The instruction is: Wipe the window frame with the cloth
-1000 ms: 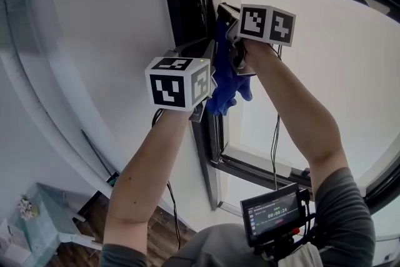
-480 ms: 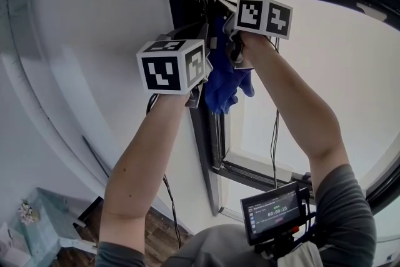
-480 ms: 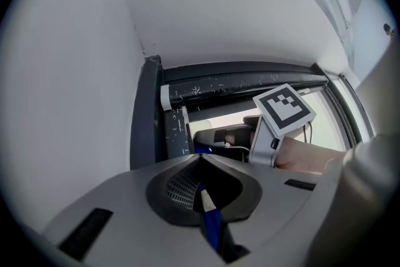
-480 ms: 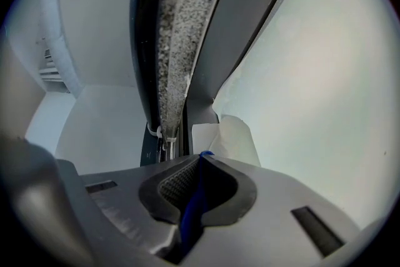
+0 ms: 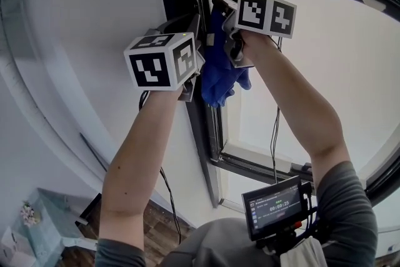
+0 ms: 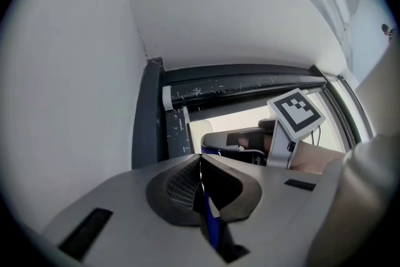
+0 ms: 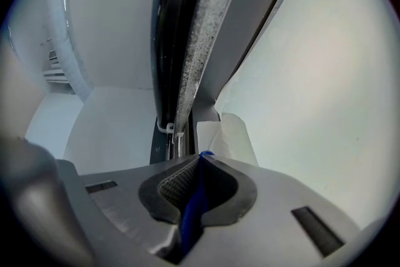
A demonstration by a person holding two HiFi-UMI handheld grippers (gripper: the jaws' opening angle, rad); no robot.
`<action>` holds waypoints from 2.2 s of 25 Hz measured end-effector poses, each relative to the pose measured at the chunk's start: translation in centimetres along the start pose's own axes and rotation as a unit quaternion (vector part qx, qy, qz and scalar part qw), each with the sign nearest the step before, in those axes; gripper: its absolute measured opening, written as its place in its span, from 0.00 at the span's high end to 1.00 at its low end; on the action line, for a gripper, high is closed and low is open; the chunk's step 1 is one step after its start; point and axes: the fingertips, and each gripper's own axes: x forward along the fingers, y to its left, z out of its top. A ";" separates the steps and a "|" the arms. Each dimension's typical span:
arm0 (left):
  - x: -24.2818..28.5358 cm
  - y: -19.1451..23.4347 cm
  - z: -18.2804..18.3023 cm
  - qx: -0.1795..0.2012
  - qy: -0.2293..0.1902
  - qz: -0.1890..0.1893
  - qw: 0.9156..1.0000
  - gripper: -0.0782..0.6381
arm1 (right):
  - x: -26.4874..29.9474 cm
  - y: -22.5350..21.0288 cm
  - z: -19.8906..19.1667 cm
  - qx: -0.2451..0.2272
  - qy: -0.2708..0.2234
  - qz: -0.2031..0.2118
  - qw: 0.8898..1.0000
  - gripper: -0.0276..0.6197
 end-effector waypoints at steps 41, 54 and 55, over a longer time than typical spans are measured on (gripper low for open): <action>-13.3 -12.5 -19.2 -0.058 0.031 -0.056 0.996 0.88 | -27.2 -0.4 -15.5 -0.011 0.094 -0.039 0.995 0.92; -14.9 -17.8 -23.8 -0.100 0.040 -0.093 0.990 0.88 | -34.7 -1.6 -18.7 -0.052 0.135 -0.123 0.982 0.92; -15.0 -18.1 -24.2 -0.107 0.043 -0.096 0.989 0.88 | -35.2 -1.7 -18.9 -0.050 0.136 -0.127 0.981 0.92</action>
